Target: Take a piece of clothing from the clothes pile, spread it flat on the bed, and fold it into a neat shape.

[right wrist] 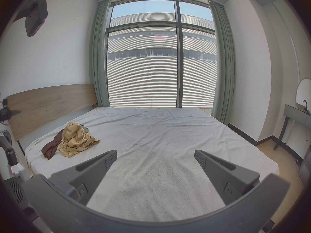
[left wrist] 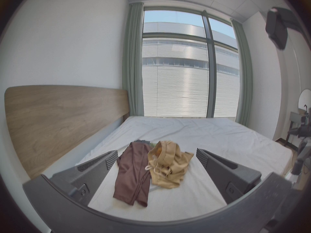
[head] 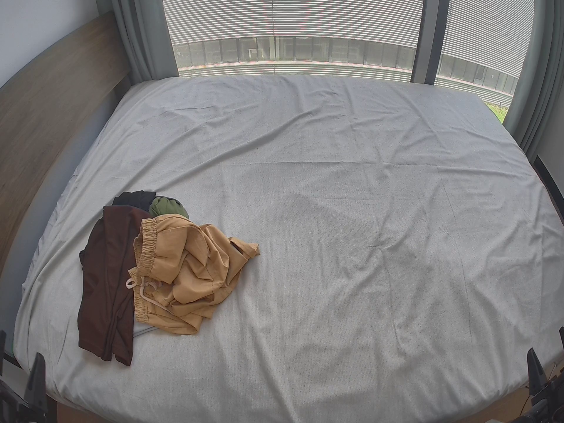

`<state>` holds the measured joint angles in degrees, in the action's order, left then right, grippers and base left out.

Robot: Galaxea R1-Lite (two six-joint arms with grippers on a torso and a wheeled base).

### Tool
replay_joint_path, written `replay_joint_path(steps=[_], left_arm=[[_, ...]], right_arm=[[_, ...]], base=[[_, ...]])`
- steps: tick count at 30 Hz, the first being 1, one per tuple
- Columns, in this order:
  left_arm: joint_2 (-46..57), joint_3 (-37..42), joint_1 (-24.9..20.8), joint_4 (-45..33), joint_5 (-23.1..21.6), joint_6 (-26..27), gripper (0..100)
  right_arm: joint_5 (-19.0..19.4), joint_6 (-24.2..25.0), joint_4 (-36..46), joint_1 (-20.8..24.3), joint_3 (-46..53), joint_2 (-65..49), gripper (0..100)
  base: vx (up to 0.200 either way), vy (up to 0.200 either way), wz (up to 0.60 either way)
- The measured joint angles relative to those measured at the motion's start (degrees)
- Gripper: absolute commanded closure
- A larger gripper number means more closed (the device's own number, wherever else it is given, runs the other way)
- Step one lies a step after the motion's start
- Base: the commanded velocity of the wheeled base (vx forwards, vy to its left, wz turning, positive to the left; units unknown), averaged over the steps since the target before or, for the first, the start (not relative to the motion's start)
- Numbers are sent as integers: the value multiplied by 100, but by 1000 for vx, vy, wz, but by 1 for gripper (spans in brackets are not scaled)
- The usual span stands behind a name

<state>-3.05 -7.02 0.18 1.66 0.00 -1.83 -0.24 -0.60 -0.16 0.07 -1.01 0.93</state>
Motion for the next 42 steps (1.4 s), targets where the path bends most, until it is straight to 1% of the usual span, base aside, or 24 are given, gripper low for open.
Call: replay_joint_path(steps=[2, 7, 11, 15, 17, 19, 22, 24, 27, 32, 36, 39, 42], left_arm=[[-205, -240, -48, 33, -133, -118, 0], [-990, -603, -202, 213, -489, -887, 0], [-1840, -872, -277, 759, -733, -1398, 0], [-2804, -1158, -321, 1484, -990, -1669, 0], [-3273, -1337, -351, 1777, -1193, -1708, 0], [-3663, -1535, -384, 1938, -1527, -1691, 0], [-4135, -1831, -428, 2068, -2022, -1620, 0], [-4432, -2015, -447, 2109, -2233, -1576, 0], [-4893, -2263, -464, 2155, -2370, -1536, 0], [-5613, -2492, -469, 2254, -2465, -1510, 0], [-6123, -2559, -447, 2711, -2504, -1510, 0], [-6462, -2559, -386, 2894, -2528, -1517, 0], [-6821, -2527, -224, 2976, -2548, -1521, 0]], right_arm=[[-2, 0, 0, 0, 0, 0, 0], [0, 0, 0, -2, 0, 0, 0], [-2, 2, 0, 2, 0, 0, 0], [0, 2, 0, 0, 0, 0, 0], [-2, 0, 0, 0, 0, 0, 0], [-2, 2, 2, 0, 0, 0, 0], [-2, 0, 0, 0, 0, 0, 0], [-2, 0, 2, -5, 0, 0, 0], [0, 0, 0, -5, 0, 0, 0], [-2, 2, 0, 0, 0, 0, 0], [-2, 6, 0, 0, 0, 0, 0], [-2, 9, 0, -5, 0, 0, 0], [-2, 11, 0, 2, 0, 0, 0]], base=[[0, 0, 0], [0, 0, 0], [0, 0, 0], [0, 0, 0], [0, 0, 0], [0, 0, 0], [0, 0, 0], [0, 0, 0], [0, 0, 0], [0, 0, 0], [0, 0, 0], [0, 0, 0], [0, 0, 0]])
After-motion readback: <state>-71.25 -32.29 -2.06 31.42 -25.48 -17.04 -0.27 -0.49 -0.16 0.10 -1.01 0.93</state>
